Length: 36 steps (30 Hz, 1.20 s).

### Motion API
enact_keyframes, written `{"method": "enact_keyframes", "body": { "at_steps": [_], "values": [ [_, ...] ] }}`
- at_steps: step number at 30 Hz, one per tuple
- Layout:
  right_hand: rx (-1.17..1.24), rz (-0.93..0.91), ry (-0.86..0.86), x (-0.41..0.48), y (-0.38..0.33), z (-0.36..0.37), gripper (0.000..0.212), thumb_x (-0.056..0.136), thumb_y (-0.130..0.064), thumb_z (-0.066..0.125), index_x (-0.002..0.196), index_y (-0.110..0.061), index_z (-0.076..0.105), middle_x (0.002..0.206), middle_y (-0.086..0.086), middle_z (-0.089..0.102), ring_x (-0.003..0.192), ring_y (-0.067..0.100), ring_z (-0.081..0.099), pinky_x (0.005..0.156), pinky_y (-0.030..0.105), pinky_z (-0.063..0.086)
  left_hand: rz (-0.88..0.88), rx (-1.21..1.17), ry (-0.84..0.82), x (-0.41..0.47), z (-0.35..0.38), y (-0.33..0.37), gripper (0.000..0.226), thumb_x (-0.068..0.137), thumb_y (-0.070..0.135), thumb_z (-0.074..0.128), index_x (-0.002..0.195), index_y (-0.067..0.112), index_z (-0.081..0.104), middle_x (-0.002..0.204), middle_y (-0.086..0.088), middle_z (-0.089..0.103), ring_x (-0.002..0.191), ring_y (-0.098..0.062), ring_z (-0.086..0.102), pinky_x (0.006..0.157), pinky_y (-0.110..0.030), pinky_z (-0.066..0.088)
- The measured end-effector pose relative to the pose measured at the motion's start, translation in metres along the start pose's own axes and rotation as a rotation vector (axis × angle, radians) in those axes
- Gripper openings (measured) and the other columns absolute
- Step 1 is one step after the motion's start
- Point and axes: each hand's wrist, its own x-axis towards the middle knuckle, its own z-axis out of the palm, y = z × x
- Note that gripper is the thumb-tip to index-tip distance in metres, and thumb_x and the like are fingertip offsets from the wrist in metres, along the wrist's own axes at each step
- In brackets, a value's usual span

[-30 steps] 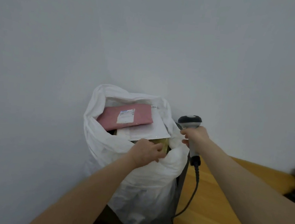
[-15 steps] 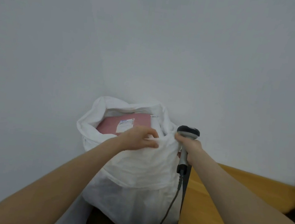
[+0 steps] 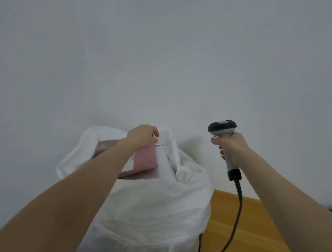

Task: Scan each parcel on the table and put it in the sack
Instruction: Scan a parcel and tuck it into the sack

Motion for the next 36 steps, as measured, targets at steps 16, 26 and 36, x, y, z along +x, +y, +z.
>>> {"method": "enact_keyframes", "body": {
  "at_steps": [16, 26, 36],
  "values": [
    [-0.462, 0.380, -0.130, 0.068, 0.050, 0.104, 0.047, 0.082, -0.016, 0.075, 0.122, -0.002, 0.055, 0.121, 0.012, 0.060, 0.114, 0.026, 0.057, 0.089, 0.030, 0.048, 0.388, 0.392, 0.159, 0.156, 0.095, -0.004, 0.026, 0.096, 0.019, 0.048, 0.113, 0.028, 0.066, 0.119, 0.001, 0.056, 0.112, -0.022, 0.050, 0.088, -0.034, 0.037],
    [-0.279, 0.175, 0.075, 0.122, -0.010, 0.103, 0.020, 0.082, -0.008, 0.072, 0.096, -0.008, 0.058, 0.082, 0.009, 0.060, 0.069, 0.020, 0.057, 0.059, 0.031, 0.050, 0.072, -0.120, -0.017, 0.202, 0.059, -0.114, 0.035, 0.099, 0.021, 0.039, 0.130, 0.016, 0.055, 0.133, -0.015, 0.054, 0.121, -0.033, 0.051, 0.102, -0.038, 0.040],
    [-0.471, 0.223, -0.011, 0.150, 0.029, 0.186, 0.009, 0.074, -0.009, 0.065, 0.077, -0.011, 0.057, 0.080, 0.009, 0.068, 0.082, 0.025, 0.070, 0.079, 0.036, 0.058, -0.023, -0.052, -0.405, 0.190, 0.096, -0.166, 0.039, 0.089, 0.039, 0.062, 0.102, 0.004, 0.071, 0.097, -0.016, 0.067, 0.094, -0.029, 0.062, 0.069, -0.025, 0.038]
  ]
}}
